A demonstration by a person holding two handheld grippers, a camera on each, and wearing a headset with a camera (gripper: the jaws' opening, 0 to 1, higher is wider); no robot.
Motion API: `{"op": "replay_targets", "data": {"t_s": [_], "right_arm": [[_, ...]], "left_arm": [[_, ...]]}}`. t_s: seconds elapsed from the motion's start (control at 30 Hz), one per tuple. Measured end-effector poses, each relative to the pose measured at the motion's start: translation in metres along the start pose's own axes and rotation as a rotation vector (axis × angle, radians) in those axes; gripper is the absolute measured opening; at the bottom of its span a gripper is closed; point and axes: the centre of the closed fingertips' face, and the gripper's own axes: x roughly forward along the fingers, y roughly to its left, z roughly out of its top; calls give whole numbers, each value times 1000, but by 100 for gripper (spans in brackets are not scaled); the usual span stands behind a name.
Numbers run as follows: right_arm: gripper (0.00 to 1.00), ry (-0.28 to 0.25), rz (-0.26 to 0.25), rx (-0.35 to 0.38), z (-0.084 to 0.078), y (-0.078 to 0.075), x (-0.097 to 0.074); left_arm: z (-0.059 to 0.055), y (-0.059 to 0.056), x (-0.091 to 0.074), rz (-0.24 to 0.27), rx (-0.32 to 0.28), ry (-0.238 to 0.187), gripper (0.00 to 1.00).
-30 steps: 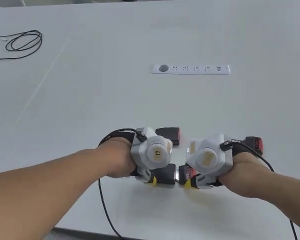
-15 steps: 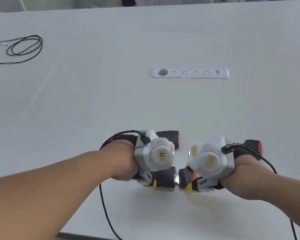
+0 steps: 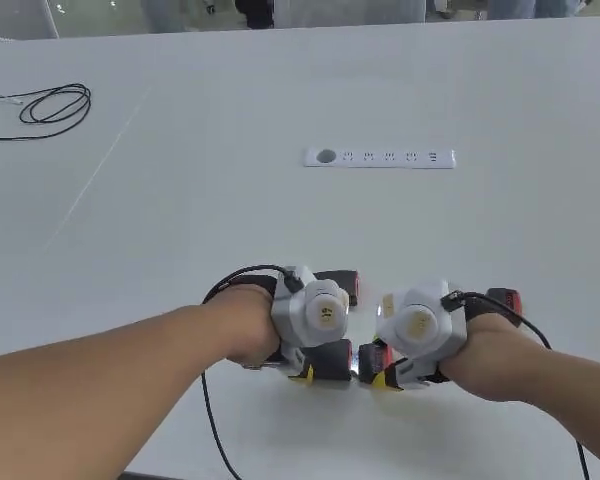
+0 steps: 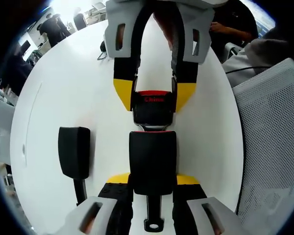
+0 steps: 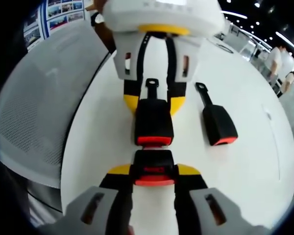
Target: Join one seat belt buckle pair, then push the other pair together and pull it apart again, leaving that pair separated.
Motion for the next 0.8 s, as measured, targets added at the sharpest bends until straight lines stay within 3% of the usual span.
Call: {"op": "replay_targets", "data": {"t_s": [0.5, 0.6, 0.8], "right_arm": [[33, -29, -22, -6, 1, 1, 1], [34, -24, -27, -18, 3, 1, 1], [33, -52, -29, 1, 16, 0, -8]], "left_arm": [[2, -1, -1, 28, 18, -31, 33], [2, -2, -2, 27, -11, -33, 33], [5, -2, -18, 36, -21, -38, 32]]}}
